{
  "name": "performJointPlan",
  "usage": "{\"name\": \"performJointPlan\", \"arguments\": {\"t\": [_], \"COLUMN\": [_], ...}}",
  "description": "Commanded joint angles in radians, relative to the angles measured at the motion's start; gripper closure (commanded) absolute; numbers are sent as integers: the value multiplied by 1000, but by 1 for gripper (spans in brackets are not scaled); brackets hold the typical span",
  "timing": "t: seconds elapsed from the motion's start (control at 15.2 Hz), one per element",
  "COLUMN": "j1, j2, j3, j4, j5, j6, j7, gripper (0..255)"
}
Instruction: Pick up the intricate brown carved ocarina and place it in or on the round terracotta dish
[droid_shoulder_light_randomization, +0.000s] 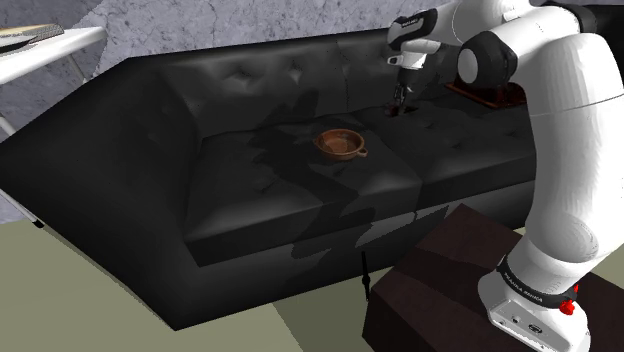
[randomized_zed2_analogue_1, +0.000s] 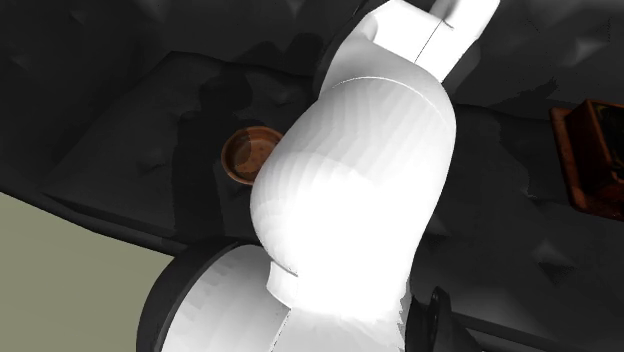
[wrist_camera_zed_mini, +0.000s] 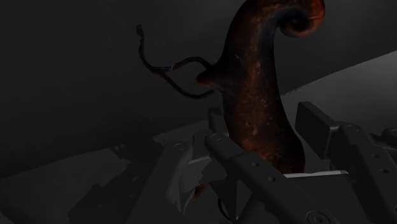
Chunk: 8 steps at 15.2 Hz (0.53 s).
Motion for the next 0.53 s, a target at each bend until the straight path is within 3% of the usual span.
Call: {"name": "performJointPlan", "arguments": {"t": [0.0, 0.46], "j1": [-2, -13], "j2": [-4, -15], "j3": [-1, -5], "j4": [23, 101], "j5": [-3, -11], "j6": [-25, -110], "j7": [7, 27], "gripper": [255, 255]}}
